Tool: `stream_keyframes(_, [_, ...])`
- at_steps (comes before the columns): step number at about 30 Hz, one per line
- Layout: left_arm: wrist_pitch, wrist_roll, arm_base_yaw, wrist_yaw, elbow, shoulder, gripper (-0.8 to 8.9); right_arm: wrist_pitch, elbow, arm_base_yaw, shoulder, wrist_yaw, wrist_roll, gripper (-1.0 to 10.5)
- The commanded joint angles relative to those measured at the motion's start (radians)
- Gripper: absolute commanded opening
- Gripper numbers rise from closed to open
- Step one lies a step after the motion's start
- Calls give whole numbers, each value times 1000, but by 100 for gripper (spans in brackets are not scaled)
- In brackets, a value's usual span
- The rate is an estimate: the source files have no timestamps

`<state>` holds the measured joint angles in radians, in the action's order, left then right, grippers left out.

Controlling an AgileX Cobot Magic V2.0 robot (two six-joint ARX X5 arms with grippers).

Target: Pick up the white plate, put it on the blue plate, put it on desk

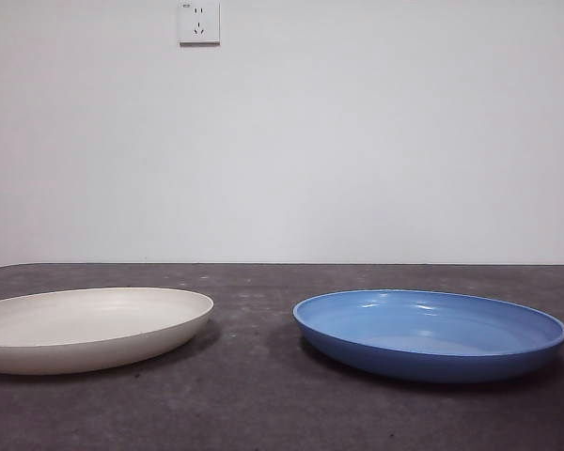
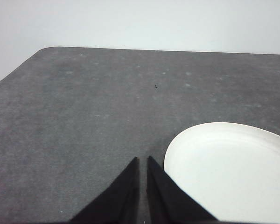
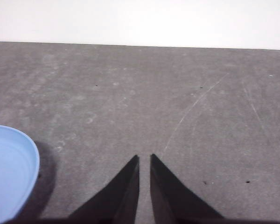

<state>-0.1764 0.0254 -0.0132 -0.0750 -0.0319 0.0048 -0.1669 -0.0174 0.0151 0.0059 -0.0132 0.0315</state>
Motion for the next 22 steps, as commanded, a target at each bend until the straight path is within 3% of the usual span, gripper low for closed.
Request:
stream_keyframes(1, [18,72,-2,3,20,-2,24,13,6,0,-2,34,86,36])
stream_keyframes(7, [15,141,3,-2,0,1,16,55,1,0,-2,92,204,10])
stream_keyframes(15, [27,265,34,7,-158,72,17,13,-142,-8,49,96,389,10])
stream_keyframes(22, [-2,275,42,-19,-360,231,16,-207,-384,-39,187,177,404,10])
